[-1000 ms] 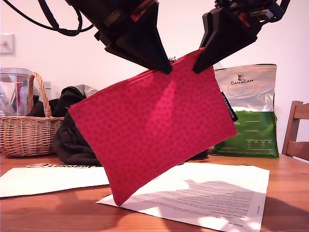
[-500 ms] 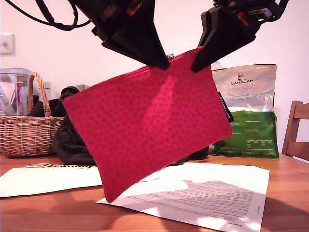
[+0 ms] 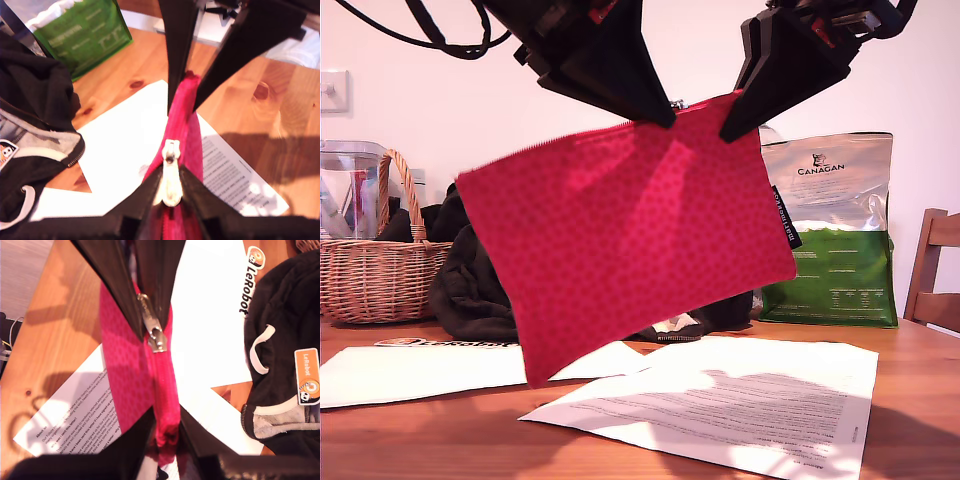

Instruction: Close the zipper in the zip bag in front of you

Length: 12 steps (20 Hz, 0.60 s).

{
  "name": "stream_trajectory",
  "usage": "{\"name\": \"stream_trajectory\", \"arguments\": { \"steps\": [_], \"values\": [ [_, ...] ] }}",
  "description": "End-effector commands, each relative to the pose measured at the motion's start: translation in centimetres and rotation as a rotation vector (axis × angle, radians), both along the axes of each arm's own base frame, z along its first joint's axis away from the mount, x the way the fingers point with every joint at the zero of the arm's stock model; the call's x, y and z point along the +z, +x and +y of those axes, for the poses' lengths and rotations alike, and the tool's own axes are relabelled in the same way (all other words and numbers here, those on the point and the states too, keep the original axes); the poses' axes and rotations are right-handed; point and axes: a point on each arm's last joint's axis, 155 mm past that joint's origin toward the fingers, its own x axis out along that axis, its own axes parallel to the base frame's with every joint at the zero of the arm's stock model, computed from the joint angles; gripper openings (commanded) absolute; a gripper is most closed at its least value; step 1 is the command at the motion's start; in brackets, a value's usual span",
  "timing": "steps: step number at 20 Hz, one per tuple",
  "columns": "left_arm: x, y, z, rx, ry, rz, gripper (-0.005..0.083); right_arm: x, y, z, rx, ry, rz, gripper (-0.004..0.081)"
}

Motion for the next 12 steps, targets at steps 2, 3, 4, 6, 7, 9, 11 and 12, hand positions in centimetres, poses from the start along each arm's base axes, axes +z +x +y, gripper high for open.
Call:
{"name": "stream_trajectory", "arguments": {
  "steps": [2,3,4,6,7,9,11,12],
  "values": [
    [3.16,0.20,-0.70,-0.016,-0.081,-0.072,-0.0021,-0.76,-0.27,0.09,0.001,-0.045,-0.004,-0.0011],
    [3.14,0.18,-0.70,-0.016,-0.080,-0.071,-0.0021,-0.79,-0.32,0.18,0.003,-0.051,-0.009,-0.0011],
    [3.07,0.16,-0.67,-0.016,-0.078,-0.069,-0.0021,-0.82,-0.33,0.21,0.004,-0.053,-0.010,-0.0011],
    [2.92,0.11,-0.62,-0.017,-0.073,-0.065,-0.0017,-0.80,-0.33,0.22,0.003,-0.052,-0.010,-0.0011],
    [2.90,0.08,-0.62,-0.018,-0.072,-0.063,-0.0008,-0.80,-0.33,0.22,0.003,-0.052,-0.010,-0.0011],
    [2.84,-0.19,-0.76,-0.032,-0.075,-0.056,-0.0008,-0.80,-0.33,0.22,0.003,-0.052,-0.010,-0.0011],
    [2.73,-0.37,-0.81,-0.041,-0.074,-0.049,0.0016,-0.80,-0.33,0.22,0.003,-0.052,-0.010,-0.0011],
    [2.68,-0.39,-0.79,-0.040,-0.072,-0.047,0.0049,-0.81,-0.32,0.22,0.003,-0.052,-0.010,-0.0011]
  ]
}}
